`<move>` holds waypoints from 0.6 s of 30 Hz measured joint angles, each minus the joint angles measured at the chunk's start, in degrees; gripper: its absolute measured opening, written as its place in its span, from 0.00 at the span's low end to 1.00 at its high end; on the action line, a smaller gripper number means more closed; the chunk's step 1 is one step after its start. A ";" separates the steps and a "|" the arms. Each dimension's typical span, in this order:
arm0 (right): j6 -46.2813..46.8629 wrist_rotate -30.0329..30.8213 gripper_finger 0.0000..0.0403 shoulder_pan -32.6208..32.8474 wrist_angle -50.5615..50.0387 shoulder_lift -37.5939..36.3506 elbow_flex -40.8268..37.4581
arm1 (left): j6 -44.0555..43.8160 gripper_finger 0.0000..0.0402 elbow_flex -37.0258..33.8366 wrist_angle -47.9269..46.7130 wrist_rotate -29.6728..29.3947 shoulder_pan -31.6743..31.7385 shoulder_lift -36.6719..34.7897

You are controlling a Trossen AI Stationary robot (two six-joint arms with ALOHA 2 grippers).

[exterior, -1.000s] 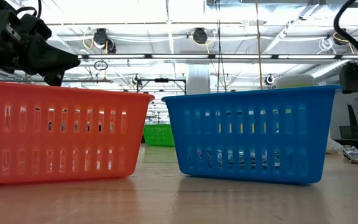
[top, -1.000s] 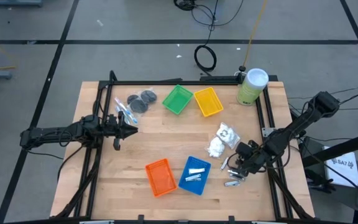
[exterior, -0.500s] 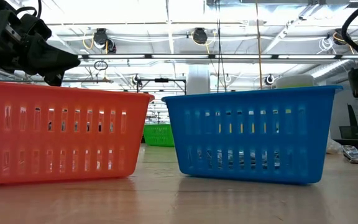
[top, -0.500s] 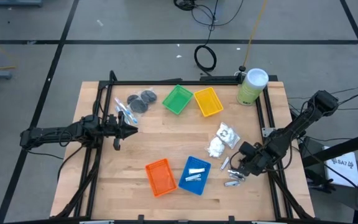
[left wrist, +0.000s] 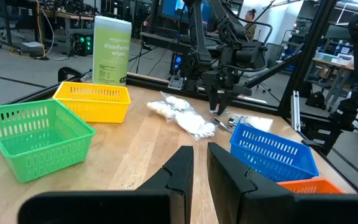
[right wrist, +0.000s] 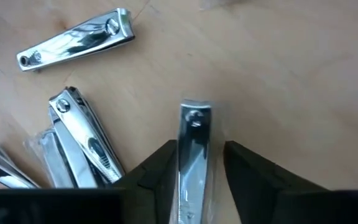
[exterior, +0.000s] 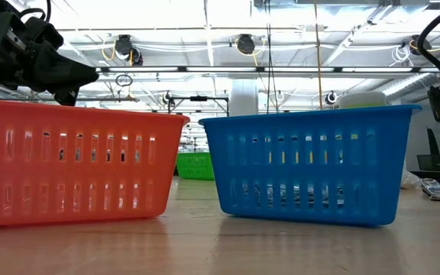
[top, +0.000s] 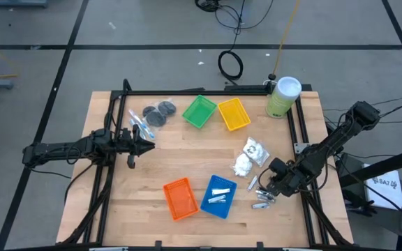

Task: Pick & Place Travel size toiletries
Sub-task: Put the silver nail cutter into the blue bin

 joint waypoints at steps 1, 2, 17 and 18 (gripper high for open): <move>-0.20 0.00 0.25 0.00 -0.09 0.00 0.00 | 0.01 0.11 0.00 0.00 0.00 0.01 0.01; -0.39 0.04 0.22 0.00 -0.16 0.00 0.00 | 0.00 0.11 0.00 0.00 0.00 0.02 0.01; -6.70 1.93 0.15 0.02 0.71 -1.30 3.03 | 0.02 0.11 0.00 0.02 0.00 0.01 0.02; -7.60 2.61 0.14 0.02 1.35 -1.83 3.70 | 0.01 0.11 0.00 0.00 0.00 0.00 0.00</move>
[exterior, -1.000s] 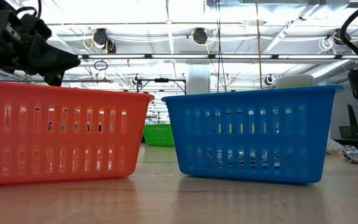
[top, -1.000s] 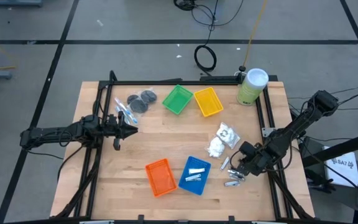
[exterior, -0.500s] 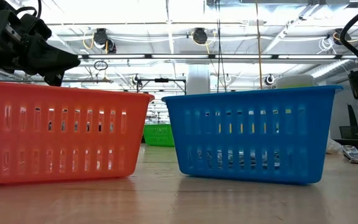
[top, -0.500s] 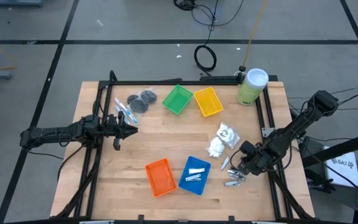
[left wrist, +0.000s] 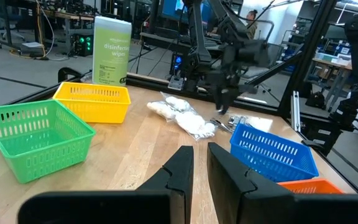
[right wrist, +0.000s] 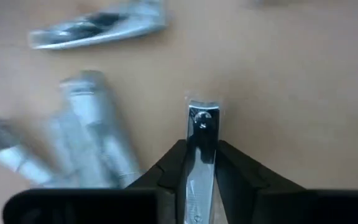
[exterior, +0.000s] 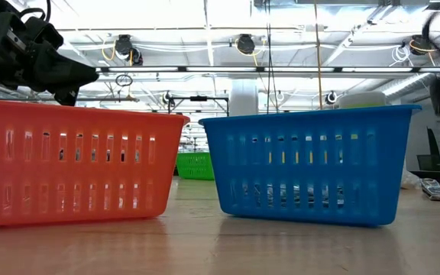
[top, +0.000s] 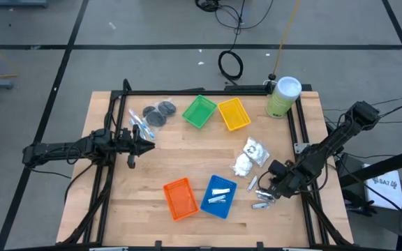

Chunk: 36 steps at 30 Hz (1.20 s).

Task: Pick & Place Travel size toiletries
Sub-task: Put the silver nail cutter into the blue bin

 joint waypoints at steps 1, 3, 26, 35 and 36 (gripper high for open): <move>-1.18 0.65 0.14 0.00 1.27 -0.48 0.65 | 0.00 0.11 0.00 -0.05 -0.01 0.01 0.01; -4.34 2.44 0.13 0.00 5.32 -1.03 0.62 | -0.02 0.11 -0.02 -0.01 -0.02 0.01 0.02; -53.50 12.23 0.13 0.00 62.37 3.39 0.71 | -0.02 0.11 -0.02 -0.03 0.00 0.02 0.00; -57.72 12.22 0.14 -2.83 66.05 13.75 6.39 | 0.00 0.11 -0.02 -0.07 0.00 0.02 0.02; -58.28 12.19 0.14 -3.43 63.17 14.45 8.51 | -0.01 0.11 -0.02 -0.04 0.00 0.01 0.01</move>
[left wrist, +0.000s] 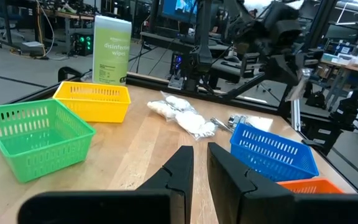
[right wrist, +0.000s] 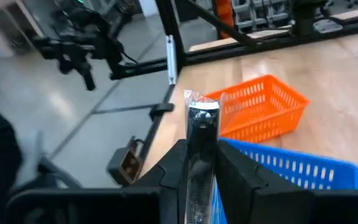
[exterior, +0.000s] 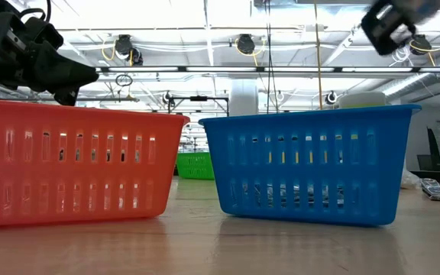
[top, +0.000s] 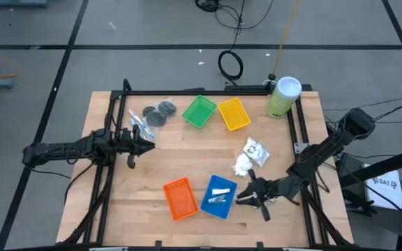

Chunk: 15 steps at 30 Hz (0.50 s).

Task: Pick & Place Travel size toiletries
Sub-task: Put the silver nail cutter into the blue bin

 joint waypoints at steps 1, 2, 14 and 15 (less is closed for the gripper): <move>-0.54 0.04 0.14 -0.50 -3.95 0.57 2.46 | 0.02 0.11 0.01 0.07 0.00 -0.02 -0.02; -0.92 0.05 0.14 -1.03 -8.49 1.17 5.18 | -0.01 0.11 0.00 0.00 0.00 0.00 -0.01; -2.02 6.40 0.14 -8.65 -46.53 11.53 31.78 | 0.02 0.11 0.00 -0.03 0.01 0.00 0.01; -1.70 6.30 0.14 -9.38 -46.79 12.48 32.27 | 0.02 0.11 0.02 0.04 0.02 -0.02 0.00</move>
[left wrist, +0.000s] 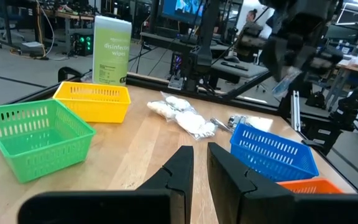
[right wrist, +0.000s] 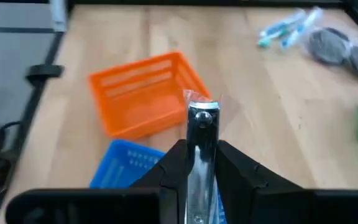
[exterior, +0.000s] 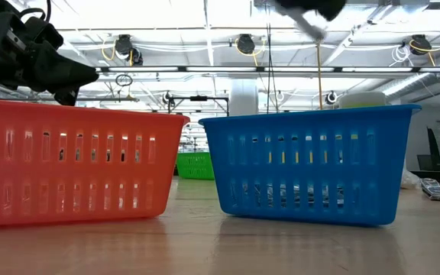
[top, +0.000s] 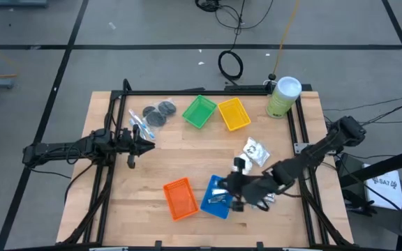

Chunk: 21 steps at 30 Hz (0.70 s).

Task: Pick & Place Travel size toiletries
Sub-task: Put the silver nail cutter into the blue bin

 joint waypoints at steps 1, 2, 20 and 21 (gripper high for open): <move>0.37 -0.12 0.14 -0.58 -0.56 0.76 0.13 | 0.00 0.11 0.00 0.02 -0.02 0.00 -0.02; 0.61 -0.33 0.14 -1.07 -1.03 1.58 0.12 | 0.00 0.11 -0.01 -0.07 -0.02 0.01 -0.02; 4.23 -10.97 0.14 -1.84 -1.34 10.12 0.08 | 0.00 0.11 -0.02 -0.05 -0.02 0.02 0.00; 4.12 -10.96 0.14 -1.84 -1.38 10.12 0.08 | -0.02 0.11 0.00 -0.01 -0.02 0.00 -0.01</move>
